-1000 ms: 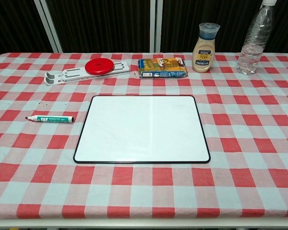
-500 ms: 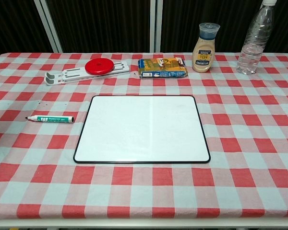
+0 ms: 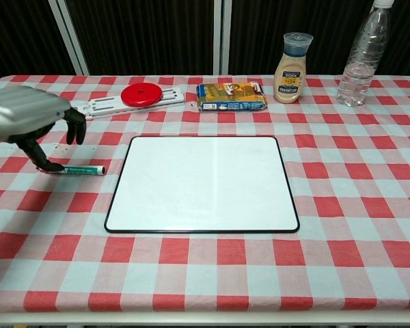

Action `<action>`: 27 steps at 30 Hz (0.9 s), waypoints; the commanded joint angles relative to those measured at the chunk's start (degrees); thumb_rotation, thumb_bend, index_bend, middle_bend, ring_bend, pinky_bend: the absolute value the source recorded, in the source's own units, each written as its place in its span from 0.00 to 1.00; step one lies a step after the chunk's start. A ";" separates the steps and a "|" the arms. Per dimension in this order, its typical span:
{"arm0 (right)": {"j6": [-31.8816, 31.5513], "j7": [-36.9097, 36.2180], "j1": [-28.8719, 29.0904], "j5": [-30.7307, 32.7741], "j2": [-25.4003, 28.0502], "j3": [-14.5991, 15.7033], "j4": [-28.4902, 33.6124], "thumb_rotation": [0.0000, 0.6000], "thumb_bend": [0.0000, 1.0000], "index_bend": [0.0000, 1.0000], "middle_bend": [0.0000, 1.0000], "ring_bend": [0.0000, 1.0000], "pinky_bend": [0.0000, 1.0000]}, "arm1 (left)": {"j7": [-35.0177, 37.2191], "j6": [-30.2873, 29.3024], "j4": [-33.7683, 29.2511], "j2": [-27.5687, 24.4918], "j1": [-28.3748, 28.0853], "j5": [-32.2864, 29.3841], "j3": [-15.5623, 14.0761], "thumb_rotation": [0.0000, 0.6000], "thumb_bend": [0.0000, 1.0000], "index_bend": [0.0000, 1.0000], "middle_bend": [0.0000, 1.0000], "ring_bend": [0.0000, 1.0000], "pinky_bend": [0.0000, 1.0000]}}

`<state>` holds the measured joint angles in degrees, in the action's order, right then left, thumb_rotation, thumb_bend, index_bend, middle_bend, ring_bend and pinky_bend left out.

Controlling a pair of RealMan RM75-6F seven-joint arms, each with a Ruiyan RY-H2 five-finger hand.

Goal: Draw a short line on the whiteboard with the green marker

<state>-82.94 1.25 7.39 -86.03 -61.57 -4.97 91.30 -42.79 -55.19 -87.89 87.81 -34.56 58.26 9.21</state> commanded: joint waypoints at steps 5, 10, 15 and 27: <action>-0.16 -0.72 -0.25 0.11 -0.05 0.18 -0.46 1.00 0.16 0.11 0.17 0.09 0.11 | -6.56 -3.13 3.11 6.41 -3.33 -7.71 -0.27 1.00 0.21 0.45 0.44 0.78 0.95; -0.49 -0.87 -0.58 0.16 0.21 0.31 -0.44 1.00 0.16 0.11 0.17 0.09 0.11 | -7.54 -4.90 4.75 8.35 -4.16 -9.26 -0.31 1.00 0.23 0.47 0.47 0.80 0.95; -0.68 -0.98 -0.80 0.24 0.31 0.39 -0.38 1.00 0.16 0.11 0.17 0.09 0.11 | -8.77 -4.38 4.98 8.53 -5.18 -12.10 -0.61 1.00 0.25 0.47 0.48 0.80 0.95; -0.37 -1.28 -0.94 0.59 0.24 0.54 -0.55 1.00 0.16 0.11 0.17 0.09 0.11 | -8.55 -5.17 7.06 10.00 -6.40 -14.43 -1.61 1.00 0.30 0.48 0.51 0.81 0.95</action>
<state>-83.32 -0.03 6.44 -85.45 -61.32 -4.43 90.75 -51.41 -60.29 -80.90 97.74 -40.93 43.78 7.65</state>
